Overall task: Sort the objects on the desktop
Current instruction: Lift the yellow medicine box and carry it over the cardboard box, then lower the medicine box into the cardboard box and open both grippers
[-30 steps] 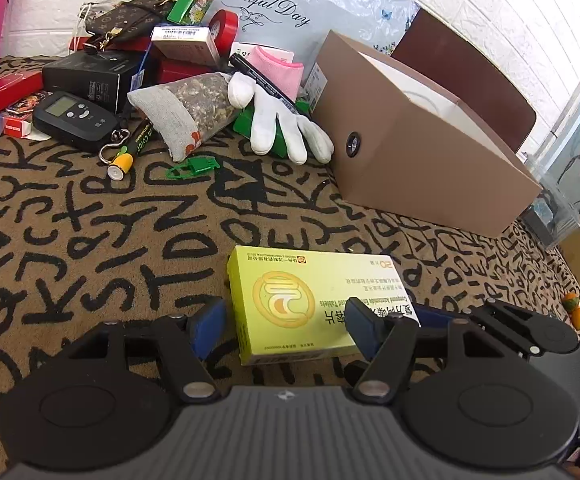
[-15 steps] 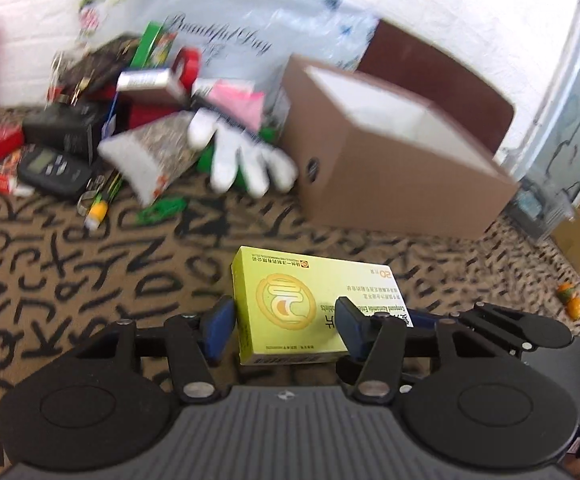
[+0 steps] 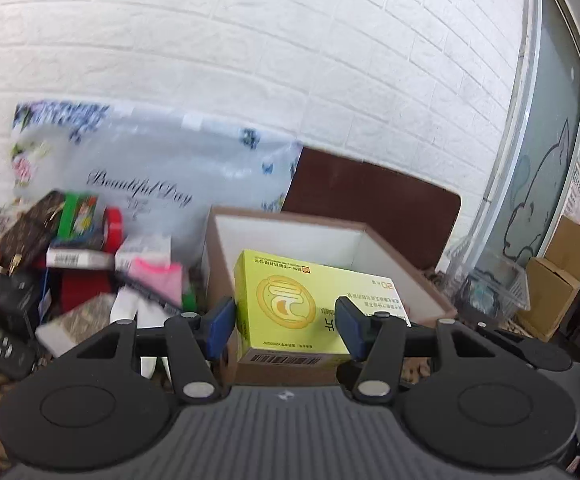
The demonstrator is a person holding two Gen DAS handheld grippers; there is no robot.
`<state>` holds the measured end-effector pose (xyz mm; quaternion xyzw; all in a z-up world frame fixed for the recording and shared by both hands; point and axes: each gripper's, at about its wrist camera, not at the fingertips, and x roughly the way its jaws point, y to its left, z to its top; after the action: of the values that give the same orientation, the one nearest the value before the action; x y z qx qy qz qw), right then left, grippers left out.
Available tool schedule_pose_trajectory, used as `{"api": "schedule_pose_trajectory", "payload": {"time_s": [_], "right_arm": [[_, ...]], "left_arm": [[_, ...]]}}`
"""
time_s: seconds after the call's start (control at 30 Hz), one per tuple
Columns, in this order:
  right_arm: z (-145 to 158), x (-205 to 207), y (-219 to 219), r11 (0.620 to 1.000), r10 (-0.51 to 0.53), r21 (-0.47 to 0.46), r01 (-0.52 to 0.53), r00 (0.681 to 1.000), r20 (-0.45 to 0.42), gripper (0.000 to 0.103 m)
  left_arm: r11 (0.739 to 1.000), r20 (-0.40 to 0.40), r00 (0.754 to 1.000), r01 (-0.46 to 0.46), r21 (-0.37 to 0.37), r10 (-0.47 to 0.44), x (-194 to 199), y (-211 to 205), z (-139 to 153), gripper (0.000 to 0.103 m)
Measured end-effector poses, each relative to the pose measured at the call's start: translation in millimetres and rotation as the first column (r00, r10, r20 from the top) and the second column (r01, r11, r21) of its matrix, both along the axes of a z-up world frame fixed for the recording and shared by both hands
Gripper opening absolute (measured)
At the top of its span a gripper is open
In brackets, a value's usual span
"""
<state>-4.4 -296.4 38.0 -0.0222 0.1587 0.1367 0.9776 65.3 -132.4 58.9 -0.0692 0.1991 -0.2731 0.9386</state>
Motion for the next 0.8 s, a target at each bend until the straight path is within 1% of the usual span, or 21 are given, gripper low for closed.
{"api": "schedule_pose_trajectory", "payload": {"time_s": [0.07,0.17,0.3,0.4,0.47,0.53,0.6,0.67,0.77,0.8], "right_arm": [[7.8,12.9,-4.6,1.0,-0.013,-0.013,0.013,0.999,0.031,0.062],[16.5,35.3,-14.5,1.0,-0.029,-0.005,0.03,0.998,0.05,0.062],[21.6,76.9,-26.6,0.999,-0.034,0.005,0.034,0.999,0.024,0.062],[23.6,106.8,-33.0,0.999,-0.036,-0.022,0.037,0.999,0.005,0.062],[24.3,128.0,-38.2,0.998,-0.039,-0.04,0.038,0.999,-0.015,0.062],[21.8,145.0,-46.5,0.999,-0.039,-0.033,0.037,0.998,-0.049,0.062],[19.4,162.1,-56.0,0.999,-0.041,-0.019,0.039,0.996,-0.083,0.062],[15.7,177.6,-63.4,0.999,-0.045,-0.023,0.043,0.993,-0.112,0.062],[9.9,204.0,-70.7,0.998,-0.058,-0.028,0.054,0.985,-0.161,0.062],[7.7,212.9,-72.9,0.998,-0.062,-0.023,0.059,0.982,-0.178,0.062]], "left_arm": [[1.0,0.008,1.0,-0.005,-0.007,0.005,14.2,-8.3,8.2,0.057],[1.0,0.009,1.0,-0.002,-0.011,0.002,40.1,-18.8,15.5,0.057],[1.0,-0.001,1.0,-0.002,-0.003,0.002,76.4,-31.0,18.3,0.058],[1.0,-0.008,1.0,0.001,0.0,-0.001,101.1,-40.7,17.1,0.058],[1.0,-0.017,1.0,0.002,0.005,-0.002,116.5,-47.2,13.8,0.058],[1.0,-0.026,1.0,0.008,0.003,-0.008,131.6,-53.0,8.9,0.058],[1.0,-0.052,0.999,0.01,-0.006,-0.011,148.1,-58.4,3.6,0.058],[1.0,-0.079,0.997,0.013,-0.012,-0.014,164.6,-64.1,-1.7,0.057],[1.0,-0.089,0.996,0.011,0.008,-0.01,183.8,-72.6,-9.6,0.057],[1.0,-0.09,0.996,0.017,0.013,-0.016,188.5,-75.0,-11.7,0.06]]}}
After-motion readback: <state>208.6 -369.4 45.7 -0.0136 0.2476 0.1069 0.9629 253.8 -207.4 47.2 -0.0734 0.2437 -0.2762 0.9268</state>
